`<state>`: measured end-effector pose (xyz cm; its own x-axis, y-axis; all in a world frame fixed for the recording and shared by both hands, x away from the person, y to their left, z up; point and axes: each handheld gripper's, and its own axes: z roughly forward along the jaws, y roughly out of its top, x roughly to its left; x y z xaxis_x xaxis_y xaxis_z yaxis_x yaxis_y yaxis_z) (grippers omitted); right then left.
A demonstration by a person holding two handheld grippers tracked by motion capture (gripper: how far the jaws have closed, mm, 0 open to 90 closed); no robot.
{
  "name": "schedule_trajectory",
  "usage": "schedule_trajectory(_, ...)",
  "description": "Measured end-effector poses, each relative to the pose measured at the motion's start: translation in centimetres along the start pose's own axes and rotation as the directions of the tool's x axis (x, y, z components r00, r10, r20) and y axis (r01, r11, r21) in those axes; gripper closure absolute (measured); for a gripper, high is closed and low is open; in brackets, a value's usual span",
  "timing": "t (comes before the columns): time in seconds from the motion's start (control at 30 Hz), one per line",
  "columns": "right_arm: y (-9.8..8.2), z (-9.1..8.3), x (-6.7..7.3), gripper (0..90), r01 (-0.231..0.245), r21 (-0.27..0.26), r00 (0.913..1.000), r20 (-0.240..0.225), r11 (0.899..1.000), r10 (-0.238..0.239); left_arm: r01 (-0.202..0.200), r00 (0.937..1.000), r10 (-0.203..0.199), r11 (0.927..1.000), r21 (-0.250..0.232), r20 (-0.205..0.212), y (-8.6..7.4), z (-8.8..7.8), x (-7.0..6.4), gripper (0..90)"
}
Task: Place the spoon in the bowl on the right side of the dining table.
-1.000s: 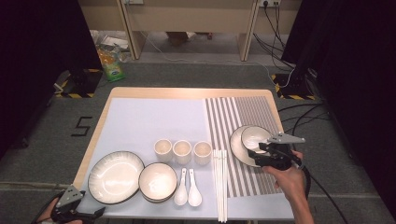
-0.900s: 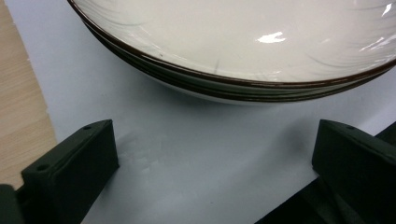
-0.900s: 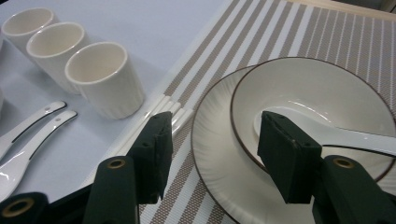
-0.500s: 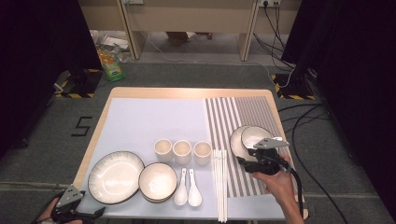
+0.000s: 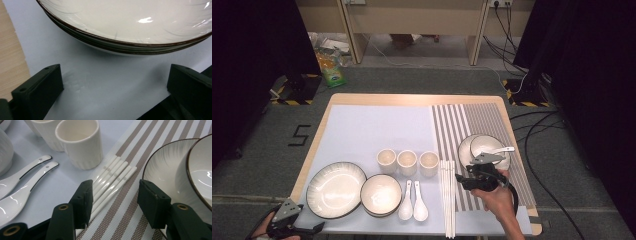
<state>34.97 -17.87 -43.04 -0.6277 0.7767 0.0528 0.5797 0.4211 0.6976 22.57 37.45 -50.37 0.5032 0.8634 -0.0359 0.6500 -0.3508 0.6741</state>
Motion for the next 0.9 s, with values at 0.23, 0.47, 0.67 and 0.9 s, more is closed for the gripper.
schedule_trajectory(0.23, -0.1, 0.9, 0.8, 46.7, 0.01, 0.031, 0.9999, -0.013, 0.999, -0.01, -0.003, 1.0, 0.003, 1.0, -0.001, -0.003, 0.0, 0.0, 0.0, 0.0)
schedule_trajectory(0.47, -0.4, 1.4, 1.0, 46.9, 0.014, 0.044, 0.9995, -0.027, 0.999, -0.013, -0.004, 1.0, 0.004, 0.9999, 0.011, 0.002, 0.1, 0.0, 0.0, 0.0)
schedule_trajectory(0.67, -0.8, 1.6, 1.0, 46.9, 0.019, 0.049, 0.9994, -0.03, 0.999, -0.018, -0.006, 1.0, 0.006, 0.9998, 0.017, 0.0, 0.2, 0.0, 0.0, 0.0)
schedule_trajectory(0.9, -1.9, 1.7, 1.5, 46.8, 0.013, 0.06, 0.9988, -0.048, 0.998, -0.01, -0.003, 1.0, 0.003, 0.9999, 0.014, 0.001, 0.1, 0.0, 0.0, 0.0)
